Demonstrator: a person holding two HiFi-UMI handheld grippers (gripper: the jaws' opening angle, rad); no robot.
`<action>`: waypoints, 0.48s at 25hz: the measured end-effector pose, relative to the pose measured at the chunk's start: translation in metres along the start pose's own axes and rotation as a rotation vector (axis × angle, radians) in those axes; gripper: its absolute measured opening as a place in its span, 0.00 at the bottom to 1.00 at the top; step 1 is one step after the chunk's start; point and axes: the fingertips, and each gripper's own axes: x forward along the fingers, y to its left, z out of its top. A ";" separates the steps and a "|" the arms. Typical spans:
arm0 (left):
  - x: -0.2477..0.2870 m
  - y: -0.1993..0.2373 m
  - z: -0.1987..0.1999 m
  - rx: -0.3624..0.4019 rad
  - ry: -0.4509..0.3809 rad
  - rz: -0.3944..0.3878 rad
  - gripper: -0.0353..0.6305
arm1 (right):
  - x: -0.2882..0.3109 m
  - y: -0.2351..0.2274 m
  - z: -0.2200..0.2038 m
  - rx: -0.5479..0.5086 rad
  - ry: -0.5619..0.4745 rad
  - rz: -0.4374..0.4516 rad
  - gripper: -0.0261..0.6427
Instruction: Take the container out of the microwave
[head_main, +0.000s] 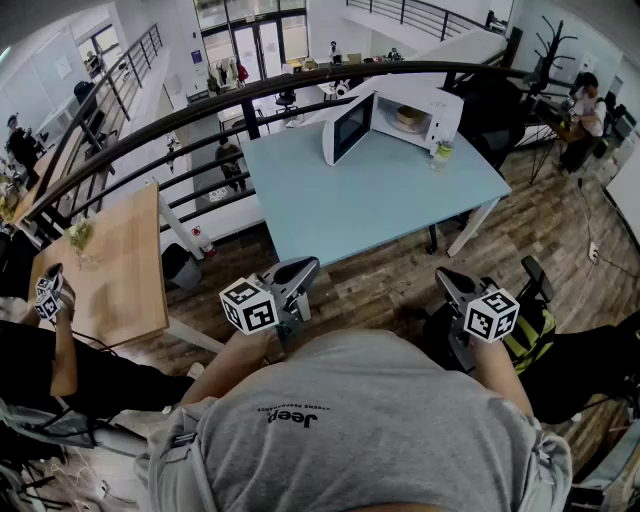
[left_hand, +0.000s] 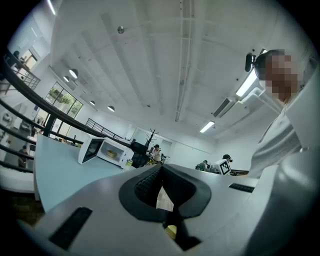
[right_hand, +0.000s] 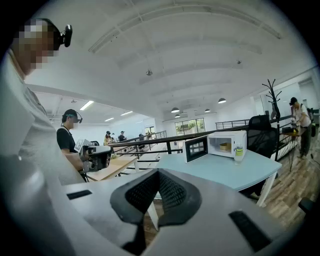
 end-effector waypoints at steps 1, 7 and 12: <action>0.004 -0.001 0.001 0.004 0.002 -0.006 0.07 | 0.000 -0.002 0.001 -0.002 -0.003 -0.001 0.06; 0.020 -0.006 0.004 0.020 0.017 -0.017 0.07 | -0.005 -0.013 0.006 -0.001 -0.025 0.001 0.06; 0.032 -0.019 -0.002 0.015 0.023 -0.017 0.07 | -0.018 -0.023 0.002 0.021 -0.028 0.004 0.06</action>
